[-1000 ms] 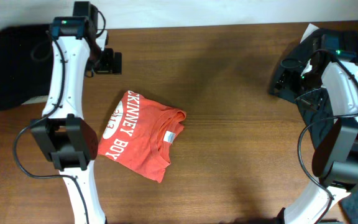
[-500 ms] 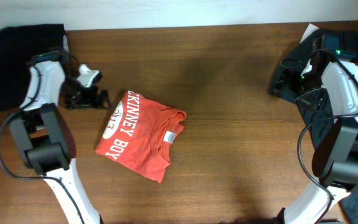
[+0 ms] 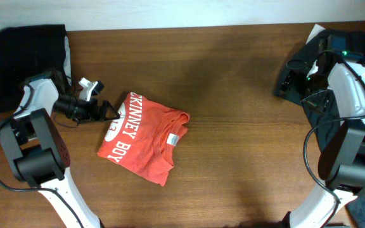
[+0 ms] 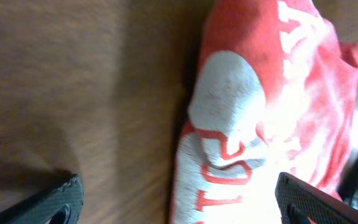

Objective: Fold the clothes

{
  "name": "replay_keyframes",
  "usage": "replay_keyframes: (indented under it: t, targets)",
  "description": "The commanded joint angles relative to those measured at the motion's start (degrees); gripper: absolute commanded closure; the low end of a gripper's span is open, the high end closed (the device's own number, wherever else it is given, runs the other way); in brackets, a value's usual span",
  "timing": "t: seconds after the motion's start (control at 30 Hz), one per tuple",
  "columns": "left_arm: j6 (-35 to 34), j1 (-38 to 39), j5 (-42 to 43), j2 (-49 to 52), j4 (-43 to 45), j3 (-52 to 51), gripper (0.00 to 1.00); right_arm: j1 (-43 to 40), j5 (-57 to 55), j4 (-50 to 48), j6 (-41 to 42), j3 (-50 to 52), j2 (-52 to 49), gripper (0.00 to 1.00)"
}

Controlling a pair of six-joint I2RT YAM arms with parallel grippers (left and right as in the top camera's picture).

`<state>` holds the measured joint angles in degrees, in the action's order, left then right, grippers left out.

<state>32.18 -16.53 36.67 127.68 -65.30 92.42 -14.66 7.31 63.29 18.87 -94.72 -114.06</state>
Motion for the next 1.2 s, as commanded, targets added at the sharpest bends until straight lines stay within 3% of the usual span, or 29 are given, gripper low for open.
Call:
replay_keyframes:
  t: [0.0,0.2,0.23,0.27,0.33,0.37,0.4,0.43,0.5,0.53,0.57,0.67,0.73,0.9,1.17]
  targets:
    - [0.7,1.1,-2.3,3.6,-1.0,-5.8,0.01,-0.3,-0.5,0.1,0.0,-0.4,0.2,0.01]
    - [0.7,7.4,-2.3,3.6,-1.9,-6.1,0.01,-0.3,-0.5,0.1,0.0,-0.4,0.2,0.01]
    - [0.7,8.1,-2.4,3.6,-1.5,-6.1,0.21,-0.3,-0.5,0.1,0.0,-0.4,0.2,0.01]
    - [0.7,8.9,-2.6,3.6,-1.1,-6.1,0.31,-0.3,-0.5,0.1,0.0,-0.4,0.2,0.01]
    - [0.7,9.8,-2.6,3.6,-0.9,-6.1,0.34,-0.3,-0.5,0.1,0.0,-0.4,0.2,0.01]
    - [0.7,10.1,-2.6,3.6,-0.9,-6.1,0.45,-0.3,-0.5,0.1,0.0,-0.4,0.2,0.01]
    - [0.7,10.4,-2.5,3.6,-1.0,-6.1,0.49,-0.3,-0.5,0.1,0.0,-0.4,0.2,0.01]
    - [0.7,10.8,-2.5,3.6,-0.9,-6.1,0.63,-0.3,-0.5,0.1,0.0,-0.4,0.2,0.01]
    - [0.7,11.1,-2.6,3.6,-0.7,-6.1,0.79,-0.3,-0.5,0.1,0.0,-0.4,0.2,0.01]
    - [0.4,11.1,-2.6,3.6,0.2,-6.1,0.95,-0.3,-0.5,0.1,0.0,-0.4,0.2,0.01]
    - [-1.4,11.1,-2.6,3.6,1.2,-5.9,0.99,-0.3,-0.5,0.1,0.0,-0.4,0.2,0.01]
    - [-5.4,11.1,-3.8,3.6,4.2,-3.1,0.99,-0.3,-0.5,0.1,0.0,-0.4,0.2,0.01]
    - [-12.3,11.1,-12.4,3.6,8.1,-0.6,0.99,-0.3,-0.5,0.1,0.0,-0.4,0.2,0.01]
    - [-16.8,11.1,-16.8,3.6,15.6,4.3,0.99,-0.3,-0.5,0.1,0.0,-0.4,0.2,0.01]
    - [-19.6,6.2,-19.4,3.6,16.5,26.2,0.99,-0.3,-0.5,0.1,0.0,-0.4,0.2,0.01]
